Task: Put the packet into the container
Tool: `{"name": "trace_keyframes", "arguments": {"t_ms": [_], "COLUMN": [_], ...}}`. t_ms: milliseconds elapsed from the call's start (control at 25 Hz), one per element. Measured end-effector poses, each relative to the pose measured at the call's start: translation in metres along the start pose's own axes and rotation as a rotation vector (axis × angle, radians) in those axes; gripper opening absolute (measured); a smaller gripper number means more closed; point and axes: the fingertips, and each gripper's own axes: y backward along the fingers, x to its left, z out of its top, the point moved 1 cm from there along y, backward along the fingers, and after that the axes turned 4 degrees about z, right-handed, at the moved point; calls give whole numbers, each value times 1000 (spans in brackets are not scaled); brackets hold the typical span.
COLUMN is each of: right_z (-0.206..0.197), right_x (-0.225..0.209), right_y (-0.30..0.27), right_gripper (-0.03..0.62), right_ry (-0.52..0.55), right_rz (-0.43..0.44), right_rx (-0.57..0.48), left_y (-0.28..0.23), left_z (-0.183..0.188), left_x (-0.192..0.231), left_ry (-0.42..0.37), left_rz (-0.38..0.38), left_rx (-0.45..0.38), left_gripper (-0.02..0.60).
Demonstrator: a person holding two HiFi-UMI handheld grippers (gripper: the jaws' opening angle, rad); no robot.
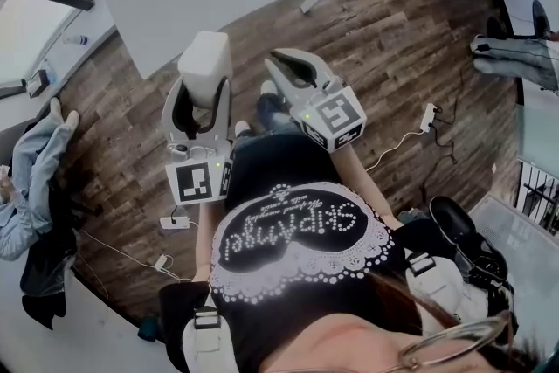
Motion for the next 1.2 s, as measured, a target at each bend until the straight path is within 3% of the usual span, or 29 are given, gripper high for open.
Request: {"name": "trace_keyframes", "arguments": {"t_ms": [560,1200], "right_z": [-13,-16], "right_x": [-51,-77], "right_y": [-14,-13], "right_gripper": [40,40], "right_ry": [-34,-86], "right_rz": [97,51], "right_rx": [117,104], "left_y": [-55,-70], "left_z": [6,5], "left_x": [-21,-4], "left_ry": [2,-9], "left_rz": [23,47], "left_rx": [-32,-20], "left_gripper": [262,262]}}
